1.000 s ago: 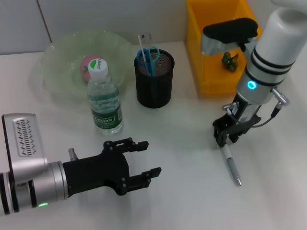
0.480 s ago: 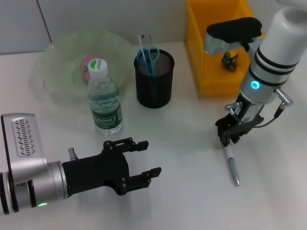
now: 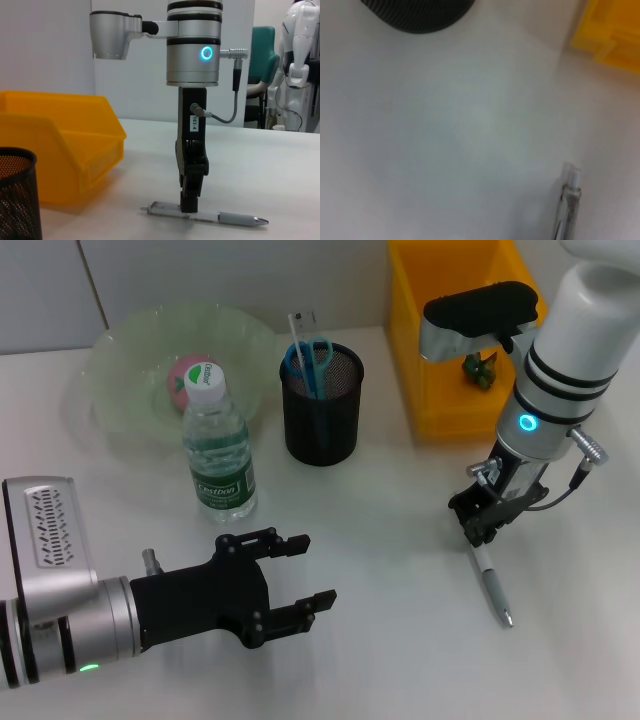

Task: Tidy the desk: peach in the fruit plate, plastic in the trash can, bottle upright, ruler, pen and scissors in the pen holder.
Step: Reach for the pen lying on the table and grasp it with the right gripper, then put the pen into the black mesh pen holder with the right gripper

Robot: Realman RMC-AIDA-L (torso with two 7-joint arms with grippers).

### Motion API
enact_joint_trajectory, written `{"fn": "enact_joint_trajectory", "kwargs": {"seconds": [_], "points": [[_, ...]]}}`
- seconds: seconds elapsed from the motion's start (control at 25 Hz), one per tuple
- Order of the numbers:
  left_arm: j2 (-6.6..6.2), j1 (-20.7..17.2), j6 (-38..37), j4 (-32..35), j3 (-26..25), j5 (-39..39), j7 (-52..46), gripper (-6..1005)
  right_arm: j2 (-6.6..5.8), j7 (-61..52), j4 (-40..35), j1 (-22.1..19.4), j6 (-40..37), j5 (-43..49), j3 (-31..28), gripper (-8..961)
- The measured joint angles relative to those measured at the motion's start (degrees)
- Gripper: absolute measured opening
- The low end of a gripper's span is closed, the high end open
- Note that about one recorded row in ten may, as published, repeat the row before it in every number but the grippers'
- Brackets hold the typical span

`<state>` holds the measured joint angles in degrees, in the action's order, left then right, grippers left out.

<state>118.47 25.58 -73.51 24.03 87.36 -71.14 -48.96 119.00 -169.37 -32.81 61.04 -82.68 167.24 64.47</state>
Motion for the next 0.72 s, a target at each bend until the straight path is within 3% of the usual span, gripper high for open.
{"fn": "enact_joint_trajectory", "kwargs": {"seconds": [0.72], "points": [[0.0,-0.7,-0.1,0.2,0.0,-0.1,0.2,670,0.15,0.0,-3.8,-1.0,-1.5,0.0,0.5,45]]}}
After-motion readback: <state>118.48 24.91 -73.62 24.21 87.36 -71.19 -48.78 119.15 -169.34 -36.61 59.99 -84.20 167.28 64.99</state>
